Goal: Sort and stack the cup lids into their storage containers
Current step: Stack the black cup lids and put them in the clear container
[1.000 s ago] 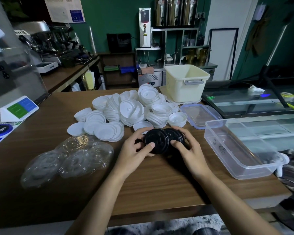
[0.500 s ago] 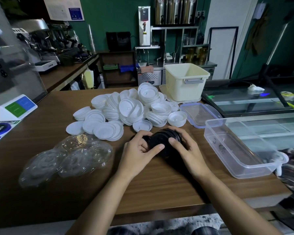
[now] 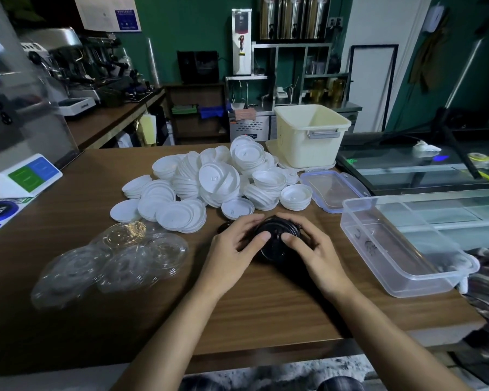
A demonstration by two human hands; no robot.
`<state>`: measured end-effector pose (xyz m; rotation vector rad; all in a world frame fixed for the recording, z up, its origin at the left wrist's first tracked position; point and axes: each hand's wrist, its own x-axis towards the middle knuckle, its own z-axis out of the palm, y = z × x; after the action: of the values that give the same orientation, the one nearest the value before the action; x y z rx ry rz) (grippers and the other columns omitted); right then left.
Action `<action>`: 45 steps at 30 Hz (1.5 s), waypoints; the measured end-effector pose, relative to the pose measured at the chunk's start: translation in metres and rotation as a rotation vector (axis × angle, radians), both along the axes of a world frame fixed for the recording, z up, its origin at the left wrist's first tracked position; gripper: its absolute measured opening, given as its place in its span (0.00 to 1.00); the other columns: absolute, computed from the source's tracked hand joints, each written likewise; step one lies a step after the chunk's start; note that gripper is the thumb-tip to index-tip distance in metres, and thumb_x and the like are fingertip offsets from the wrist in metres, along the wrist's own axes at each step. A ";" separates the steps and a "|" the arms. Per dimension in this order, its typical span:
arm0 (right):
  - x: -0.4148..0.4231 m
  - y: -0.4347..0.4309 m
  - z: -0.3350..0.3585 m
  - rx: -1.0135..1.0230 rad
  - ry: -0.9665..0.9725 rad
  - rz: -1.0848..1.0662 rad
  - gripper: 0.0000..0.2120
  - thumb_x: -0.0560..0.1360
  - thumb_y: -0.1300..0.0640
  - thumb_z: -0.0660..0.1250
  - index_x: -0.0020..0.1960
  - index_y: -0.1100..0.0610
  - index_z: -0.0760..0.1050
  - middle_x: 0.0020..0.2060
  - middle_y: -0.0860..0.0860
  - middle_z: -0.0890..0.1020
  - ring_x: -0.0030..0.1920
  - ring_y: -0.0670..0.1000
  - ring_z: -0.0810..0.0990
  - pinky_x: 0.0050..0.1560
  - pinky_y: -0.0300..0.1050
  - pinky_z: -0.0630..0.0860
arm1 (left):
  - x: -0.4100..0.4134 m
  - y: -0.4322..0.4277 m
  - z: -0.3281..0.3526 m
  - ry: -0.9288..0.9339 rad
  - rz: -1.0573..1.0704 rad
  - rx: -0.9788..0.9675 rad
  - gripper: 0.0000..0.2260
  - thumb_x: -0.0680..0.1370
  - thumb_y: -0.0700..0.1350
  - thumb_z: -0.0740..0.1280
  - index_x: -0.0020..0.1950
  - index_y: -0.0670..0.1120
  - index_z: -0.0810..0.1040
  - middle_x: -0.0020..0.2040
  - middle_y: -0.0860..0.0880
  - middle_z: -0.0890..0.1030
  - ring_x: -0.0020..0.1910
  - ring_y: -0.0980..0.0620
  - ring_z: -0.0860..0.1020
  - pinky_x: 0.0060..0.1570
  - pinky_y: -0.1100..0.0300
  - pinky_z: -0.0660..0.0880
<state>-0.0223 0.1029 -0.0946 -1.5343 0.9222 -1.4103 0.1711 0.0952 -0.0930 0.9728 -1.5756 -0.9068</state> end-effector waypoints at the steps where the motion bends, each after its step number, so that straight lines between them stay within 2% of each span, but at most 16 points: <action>1: 0.000 0.000 0.000 0.002 -0.009 0.004 0.18 0.78 0.59 0.69 0.67 0.55 0.80 0.63 0.53 0.85 0.67 0.53 0.81 0.70 0.46 0.75 | 0.000 0.000 0.000 -0.013 -0.021 -0.007 0.16 0.81 0.43 0.73 0.68 0.49 0.80 0.63 0.57 0.84 0.66 0.59 0.80 0.66 0.63 0.75; 7: -0.001 0.003 0.002 0.011 -0.026 0.033 0.19 0.77 0.61 0.72 0.67 0.56 0.80 0.62 0.53 0.85 0.65 0.52 0.83 0.66 0.39 0.76 | 0.004 -0.002 0.001 -0.035 -0.038 0.047 0.17 0.79 0.48 0.74 0.67 0.56 0.80 0.62 0.63 0.83 0.66 0.63 0.79 0.62 0.66 0.74; 9: -0.001 0.005 0.002 0.013 -0.010 0.038 0.21 0.76 0.64 0.76 0.68 0.57 0.79 0.61 0.53 0.85 0.64 0.51 0.83 0.64 0.39 0.76 | 0.005 -0.002 0.000 -0.027 -0.021 0.054 0.19 0.76 0.53 0.75 0.67 0.54 0.80 0.62 0.61 0.84 0.65 0.61 0.79 0.63 0.62 0.75; 12: 0.001 0.007 0.004 0.005 -0.001 -0.009 0.20 0.76 0.70 0.75 0.66 0.58 0.80 0.59 0.51 0.87 0.61 0.49 0.84 0.63 0.38 0.77 | 0.008 -0.001 0.000 -0.061 0.053 -0.013 0.20 0.76 0.55 0.74 0.65 0.51 0.82 0.60 0.57 0.85 0.63 0.59 0.81 0.65 0.59 0.77; 16: 0.002 0.005 0.006 0.011 -0.054 -0.120 0.19 0.77 0.69 0.74 0.64 0.56 0.81 0.55 0.49 0.88 0.59 0.47 0.85 0.61 0.36 0.77 | 0.031 -0.003 -0.001 -0.325 0.273 -0.157 0.14 0.75 0.52 0.78 0.59 0.55 0.84 0.53 0.61 0.85 0.57 0.62 0.81 0.60 0.67 0.75; 19: 0.002 0.005 0.007 0.026 -0.071 -0.152 0.18 0.77 0.68 0.75 0.64 0.55 0.82 0.56 0.50 0.88 0.59 0.48 0.85 0.61 0.36 0.77 | 0.043 -0.004 -0.010 -0.563 0.254 -0.171 0.12 0.74 0.48 0.78 0.56 0.56 0.86 0.49 0.63 0.85 0.53 0.63 0.81 0.59 0.59 0.78; 22: 0.002 0.005 0.007 0.030 -0.053 -0.153 0.18 0.77 0.67 0.75 0.64 0.52 0.82 0.56 0.49 0.87 0.60 0.49 0.85 0.64 0.38 0.77 | 0.046 -0.007 -0.017 -0.616 0.241 -0.253 0.11 0.77 0.41 0.76 0.56 0.55 0.87 0.48 0.61 0.85 0.48 0.60 0.81 0.52 0.53 0.80; 24: 0.002 0.005 0.007 0.034 -0.047 -0.147 0.18 0.77 0.66 0.75 0.64 0.52 0.82 0.57 0.48 0.87 0.60 0.49 0.84 0.65 0.39 0.77 | 0.045 -0.009 -0.017 -0.590 0.269 -0.287 0.12 0.77 0.37 0.75 0.55 0.52 0.88 0.47 0.59 0.86 0.47 0.59 0.82 0.50 0.55 0.79; 28: 0.002 0.005 0.008 0.038 -0.045 -0.144 0.18 0.77 0.66 0.75 0.64 0.53 0.82 0.57 0.48 0.87 0.60 0.47 0.85 0.62 0.35 0.76 | 0.035 -0.005 -0.009 -0.457 0.270 -0.280 0.12 0.75 0.35 0.77 0.54 0.50 0.88 0.48 0.57 0.86 0.48 0.60 0.83 0.53 0.65 0.77; 31: 0.002 0.005 0.007 0.030 -0.040 -0.141 0.18 0.77 0.66 0.75 0.64 0.54 0.82 0.58 0.49 0.87 0.61 0.48 0.85 0.62 0.35 0.76 | 0.031 -0.003 -0.002 -0.246 0.267 -0.154 0.16 0.73 0.36 0.79 0.53 0.56 0.86 0.44 0.56 0.83 0.46 0.58 0.81 0.53 0.70 0.74; 33: 0.001 0.005 0.007 0.030 -0.042 -0.143 0.18 0.77 0.66 0.76 0.65 0.53 0.82 0.58 0.49 0.87 0.61 0.48 0.84 0.63 0.36 0.77 | 0.029 -0.003 -0.002 -0.145 0.259 -0.095 0.20 0.74 0.37 0.78 0.53 0.62 0.84 0.44 0.59 0.81 0.45 0.59 0.80 0.53 0.69 0.76; 35: 0.001 0.004 0.006 0.030 -0.033 -0.153 0.18 0.77 0.64 0.76 0.65 0.52 0.82 0.59 0.49 0.87 0.63 0.48 0.84 0.66 0.39 0.77 | 0.026 -0.002 -0.001 -0.052 0.260 -0.069 0.20 0.76 0.38 0.76 0.54 0.64 0.83 0.45 0.62 0.81 0.47 0.57 0.81 0.53 0.64 0.79; 38: 0.001 0.002 0.004 0.033 -0.015 -0.169 0.19 0.77 0.63 0.77 0.65 0.50 0.82 0.60 0.50 0.86 0.63 0.48 0.83 0.69 0.43 0.76 | 0.027 -0.003 0.001 0.036 0.313 -0.113 0.16 0.80 0.38 0.73 0.56 0.61 0.82 0.48 0.62 0.82 0.51 0.55 0.83 0.57 0.54 0.81; 41: 0.000 0.000 0.001 0.034 0.002 -0.183 0.19 0.77 0.62 0.78 0.65 0.49 0.82 0.61 0.51 0.85 0.64 0.49 0.83 0.70 0.47 0.76 | 0.030 -0.008 -0.001 0.198 0.313 -0.063 0.10 0.81 0.42 0.70 0.58 0.56 0.84 0.52 0.56 0.85 0.59 0.50 0.84 0.59 0.39 0.81; 43: 0.000 -0.001 0.000 0.039 0.008 -0.194 0.19 0.77 0.61 0.78 0.65 0.48 0.82 0.62 0.51 0.85 0.64 0.49 0.83 0.72 0.49 0.76 | 0.030 -0.009 -0.001 0.248 0.334 -0.049 0.11 0.83 0.41 0.68 0.58 0.56 0.84 0.56 0.54 0.86 0.61 0.48 0.83 0.59 0.40 0.81; 45: 0.000 -0.002 -0.001 0.036 0.025 -0.194 0.19 0.77 0.58 0.78 0.66 0.47 0.82 0.62 0.51 0.84 0.65 0.50 0.82 0.73 0.54 0.75 | 0.029 -0.007 0.003 0.297 0.315 -0.021 0.13 0.84 0.38 0.67 0.57 0.56 0.84 0.57 0.53 0.87 0.61 0.48 0.83 0.54 0.50 0.83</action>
<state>-0.0226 0.1008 -0.0961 -1.4700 1.1306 -1.5041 0.1997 0.0880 -0.0904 0.9877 -1.1420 -0.7710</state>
